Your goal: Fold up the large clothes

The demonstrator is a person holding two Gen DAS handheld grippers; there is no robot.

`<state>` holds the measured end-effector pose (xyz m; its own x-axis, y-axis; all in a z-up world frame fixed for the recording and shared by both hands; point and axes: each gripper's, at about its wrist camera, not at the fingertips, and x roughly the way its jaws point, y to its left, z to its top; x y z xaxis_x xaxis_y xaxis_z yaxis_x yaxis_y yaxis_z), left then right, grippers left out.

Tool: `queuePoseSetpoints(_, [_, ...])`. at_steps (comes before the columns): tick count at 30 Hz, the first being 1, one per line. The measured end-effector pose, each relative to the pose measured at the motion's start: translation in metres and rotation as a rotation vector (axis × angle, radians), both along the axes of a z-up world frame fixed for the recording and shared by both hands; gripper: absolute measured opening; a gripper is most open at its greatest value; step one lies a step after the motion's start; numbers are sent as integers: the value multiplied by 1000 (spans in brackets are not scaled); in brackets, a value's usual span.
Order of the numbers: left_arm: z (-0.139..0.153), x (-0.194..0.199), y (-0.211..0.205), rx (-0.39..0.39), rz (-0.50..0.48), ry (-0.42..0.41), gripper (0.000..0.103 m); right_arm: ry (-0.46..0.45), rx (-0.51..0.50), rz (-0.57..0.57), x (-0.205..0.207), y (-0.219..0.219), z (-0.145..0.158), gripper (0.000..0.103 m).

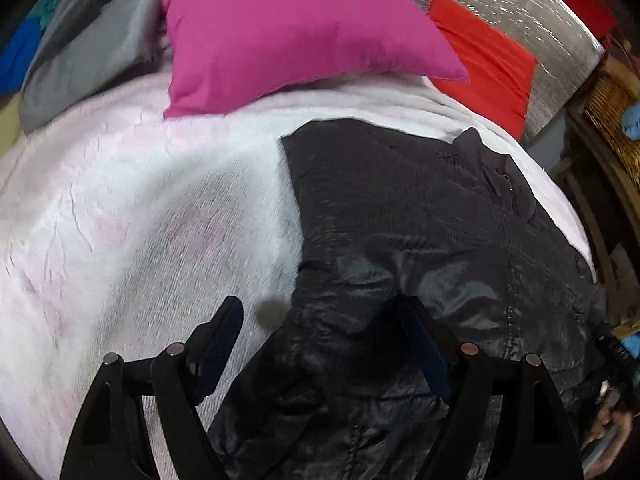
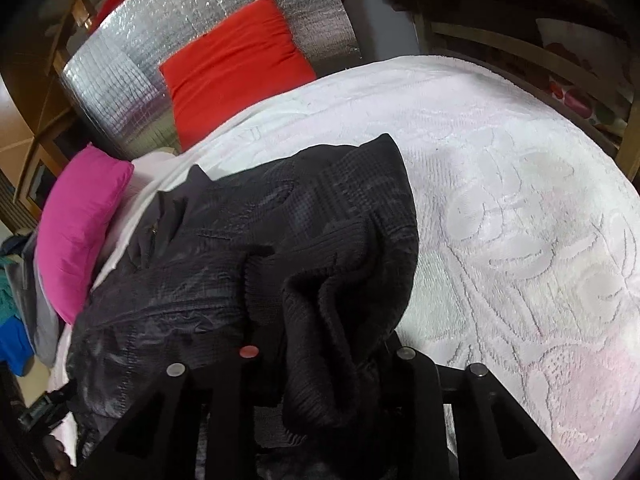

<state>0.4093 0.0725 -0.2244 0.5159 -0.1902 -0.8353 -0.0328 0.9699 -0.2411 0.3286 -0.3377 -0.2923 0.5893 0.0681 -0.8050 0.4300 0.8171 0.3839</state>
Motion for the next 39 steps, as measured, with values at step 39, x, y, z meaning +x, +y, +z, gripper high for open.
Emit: queuePoseSetpoints(39, [37, -61, -54, 231, -167, -215, 71, 35, 135, 10, -55, 0, 14, 68])
